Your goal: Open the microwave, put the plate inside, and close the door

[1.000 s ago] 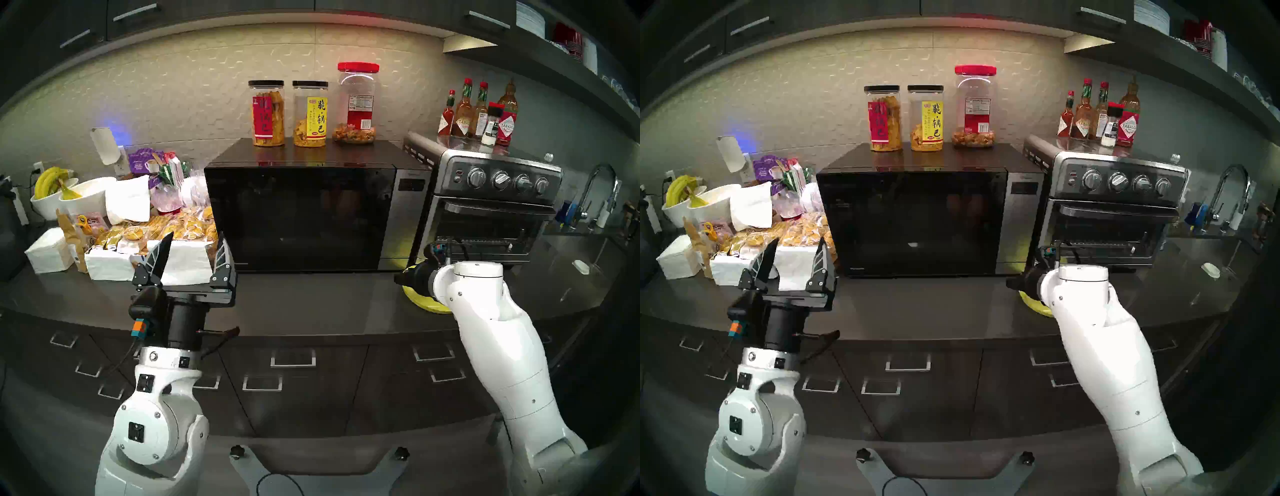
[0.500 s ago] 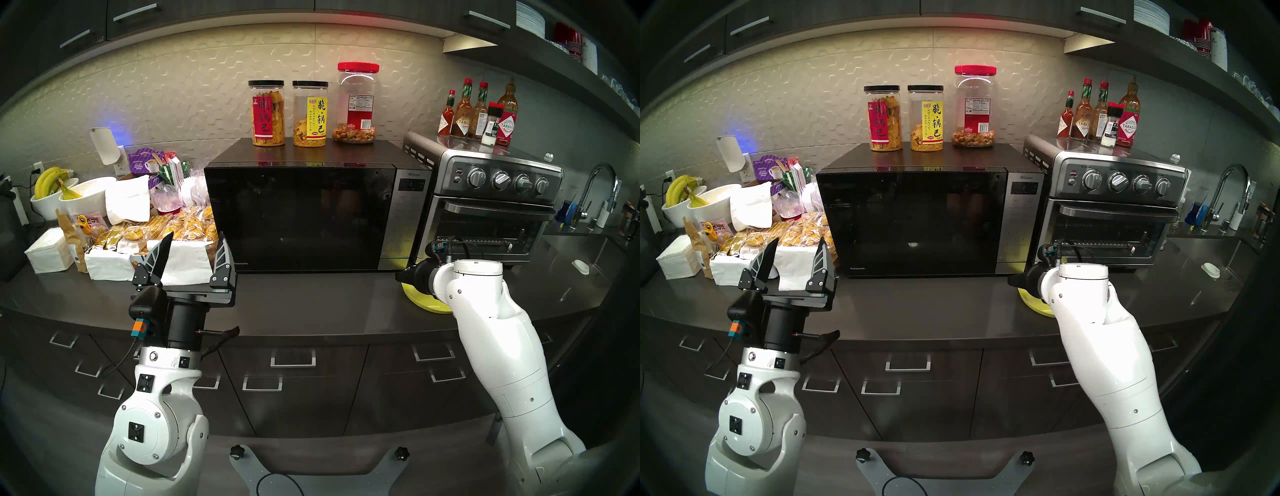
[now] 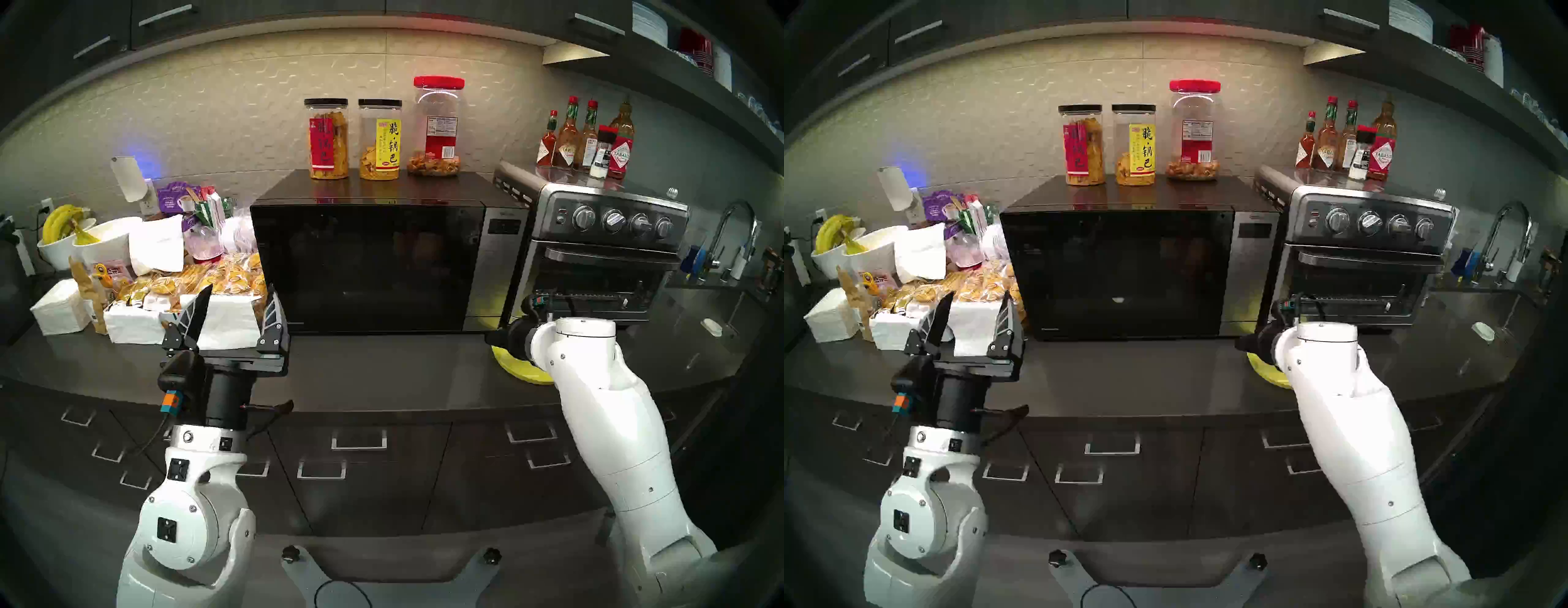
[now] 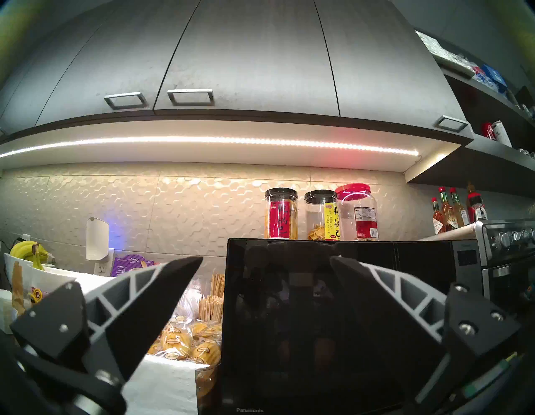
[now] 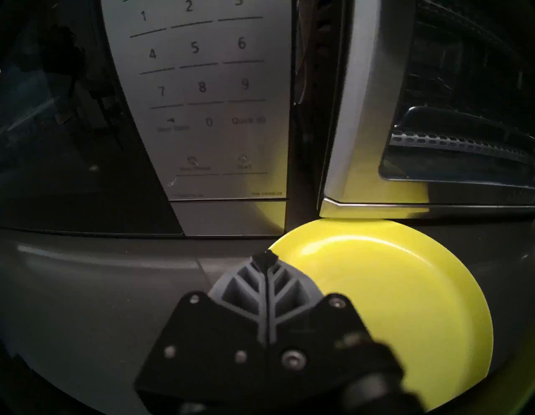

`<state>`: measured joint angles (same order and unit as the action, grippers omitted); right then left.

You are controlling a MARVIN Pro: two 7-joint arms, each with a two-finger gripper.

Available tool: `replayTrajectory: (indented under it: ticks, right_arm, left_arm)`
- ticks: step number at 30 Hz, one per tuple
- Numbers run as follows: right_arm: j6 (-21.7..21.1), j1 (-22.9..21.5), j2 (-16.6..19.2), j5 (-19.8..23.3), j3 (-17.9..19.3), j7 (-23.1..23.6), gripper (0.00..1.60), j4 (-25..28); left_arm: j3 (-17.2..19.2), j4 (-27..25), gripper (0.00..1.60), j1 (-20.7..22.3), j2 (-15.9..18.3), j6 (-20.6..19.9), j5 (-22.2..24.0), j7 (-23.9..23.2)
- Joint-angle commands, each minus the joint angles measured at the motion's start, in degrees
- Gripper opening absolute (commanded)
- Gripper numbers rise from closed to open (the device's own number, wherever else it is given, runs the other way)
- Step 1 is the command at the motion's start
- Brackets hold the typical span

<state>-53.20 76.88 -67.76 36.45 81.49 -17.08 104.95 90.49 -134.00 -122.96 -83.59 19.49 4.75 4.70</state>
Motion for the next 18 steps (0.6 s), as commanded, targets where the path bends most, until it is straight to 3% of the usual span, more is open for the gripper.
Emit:
replayTrajectory:
  ticks: [1, 18]
  right_arm:
    - [0.00, -1.10, 0.09, 0.02, 0.03, 0.26, 0.00, 0.78]
    - [-0.06, -1.07, -0.05, -0.26, 0.15, 0.51, 0.00, 0.78]
  left_arm:
    - [0.06, -1.13, 1.60, -0.15, -0.12, 0.10, -0.12, 0.15]
    - [0.06, -1.13, 1.60, -0.15, -0.12, 0.10, -0.12, 0.15]
